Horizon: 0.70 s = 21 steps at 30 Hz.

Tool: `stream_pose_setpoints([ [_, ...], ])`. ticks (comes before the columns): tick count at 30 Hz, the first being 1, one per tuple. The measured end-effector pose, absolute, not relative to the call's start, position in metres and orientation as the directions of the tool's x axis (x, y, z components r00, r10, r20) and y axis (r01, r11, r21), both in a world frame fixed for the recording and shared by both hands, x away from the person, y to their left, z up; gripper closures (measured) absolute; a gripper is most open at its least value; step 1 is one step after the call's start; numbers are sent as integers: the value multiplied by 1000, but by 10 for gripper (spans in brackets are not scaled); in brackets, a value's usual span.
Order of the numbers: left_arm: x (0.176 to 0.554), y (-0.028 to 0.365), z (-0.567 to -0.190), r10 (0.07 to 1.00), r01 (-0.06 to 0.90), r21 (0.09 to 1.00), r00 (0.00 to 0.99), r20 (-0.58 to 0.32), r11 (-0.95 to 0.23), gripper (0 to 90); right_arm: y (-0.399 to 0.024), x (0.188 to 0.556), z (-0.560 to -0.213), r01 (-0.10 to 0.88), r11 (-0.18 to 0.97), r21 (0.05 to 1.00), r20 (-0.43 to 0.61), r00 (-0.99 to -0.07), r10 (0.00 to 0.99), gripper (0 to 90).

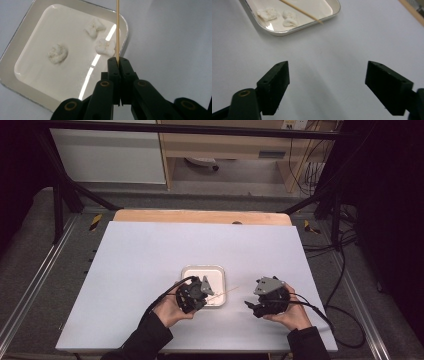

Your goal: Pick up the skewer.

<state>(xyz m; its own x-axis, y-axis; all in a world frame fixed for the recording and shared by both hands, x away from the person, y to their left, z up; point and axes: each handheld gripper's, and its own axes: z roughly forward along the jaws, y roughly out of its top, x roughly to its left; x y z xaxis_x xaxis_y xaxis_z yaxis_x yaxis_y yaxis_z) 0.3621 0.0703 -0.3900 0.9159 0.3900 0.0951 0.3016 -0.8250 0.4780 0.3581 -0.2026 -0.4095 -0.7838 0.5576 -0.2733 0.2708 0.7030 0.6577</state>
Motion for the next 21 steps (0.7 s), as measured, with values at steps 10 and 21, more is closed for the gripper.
stream_pose_setpoints([
  [10, 355, 104, -391, 478, 353, 575, 875, 77, -738, 891, -211, 362, -418, 413, 597, 688, -118, -748, 654, 55],
  [21, 343, 140, -397, 587, 395, 685, 807, 59, -612, 891, -208, 362, -421, 478, 513, 713, -17, -719, 694, 17],
])
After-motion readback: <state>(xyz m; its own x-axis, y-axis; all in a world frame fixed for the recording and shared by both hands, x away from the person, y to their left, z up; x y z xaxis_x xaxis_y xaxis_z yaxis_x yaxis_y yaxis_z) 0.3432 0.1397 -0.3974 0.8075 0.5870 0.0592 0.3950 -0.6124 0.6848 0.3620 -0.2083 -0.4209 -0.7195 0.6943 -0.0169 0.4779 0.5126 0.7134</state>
